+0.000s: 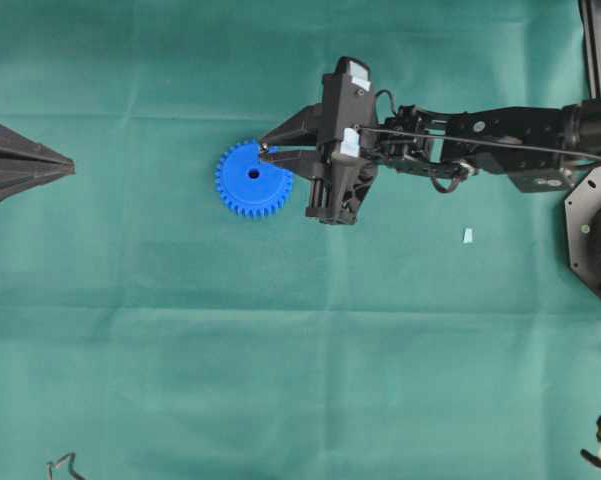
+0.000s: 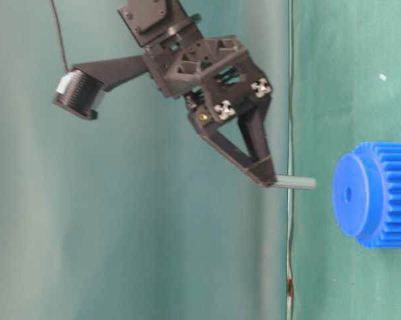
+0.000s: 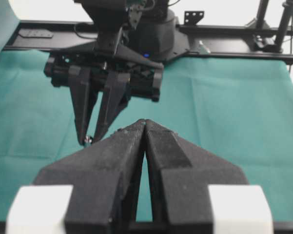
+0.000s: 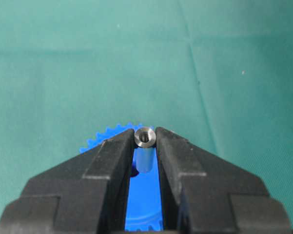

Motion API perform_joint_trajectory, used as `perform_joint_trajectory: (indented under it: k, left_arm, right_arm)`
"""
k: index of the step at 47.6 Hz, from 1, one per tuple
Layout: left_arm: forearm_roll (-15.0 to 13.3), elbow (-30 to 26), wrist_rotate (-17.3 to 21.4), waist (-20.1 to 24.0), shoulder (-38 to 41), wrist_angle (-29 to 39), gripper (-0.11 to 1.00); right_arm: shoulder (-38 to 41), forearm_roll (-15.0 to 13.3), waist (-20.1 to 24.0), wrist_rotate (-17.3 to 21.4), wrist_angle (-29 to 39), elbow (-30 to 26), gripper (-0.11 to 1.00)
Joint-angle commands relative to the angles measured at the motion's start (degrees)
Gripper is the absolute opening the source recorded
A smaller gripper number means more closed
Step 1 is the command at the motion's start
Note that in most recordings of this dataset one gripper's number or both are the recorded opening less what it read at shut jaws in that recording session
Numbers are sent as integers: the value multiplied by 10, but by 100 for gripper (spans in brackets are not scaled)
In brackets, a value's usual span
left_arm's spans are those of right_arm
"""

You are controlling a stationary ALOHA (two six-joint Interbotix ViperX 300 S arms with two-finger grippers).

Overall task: Insert the shaft into the center hole of the gear.
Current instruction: 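Carry the shaft left and position it above the blue gear's center hole, then lower the shaft into the gear's center hole with the right gripper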

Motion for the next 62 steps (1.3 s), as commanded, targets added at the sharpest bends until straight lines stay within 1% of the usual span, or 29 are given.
perform_joint_trajectory:
  k: [1, 15, 36, 46, 62]
  left_arm:
    - [2, -13, -1, 1, 4, -3, 0]
    - [2, -14, -1, 1, 4, -3, 0]
    - [2, -14, -1, 1, 4, -3, 0]
    - [2, -13, -1, 1, 4, -3, 0]
    - [2, -13, -1, 1, 4, -3, 0]
  right_arm:
    - [4, 2, 2, 1, -11, -15, 20]
    - [45, 8, 1, 6, -29, -17, 20]
    - [26, 7, 6, 7, -47, -19, 20]
    - [26, 8, 18, 7, -76, -20, 20]
    - [55, 11, 18, 8, -93, -24, 20]
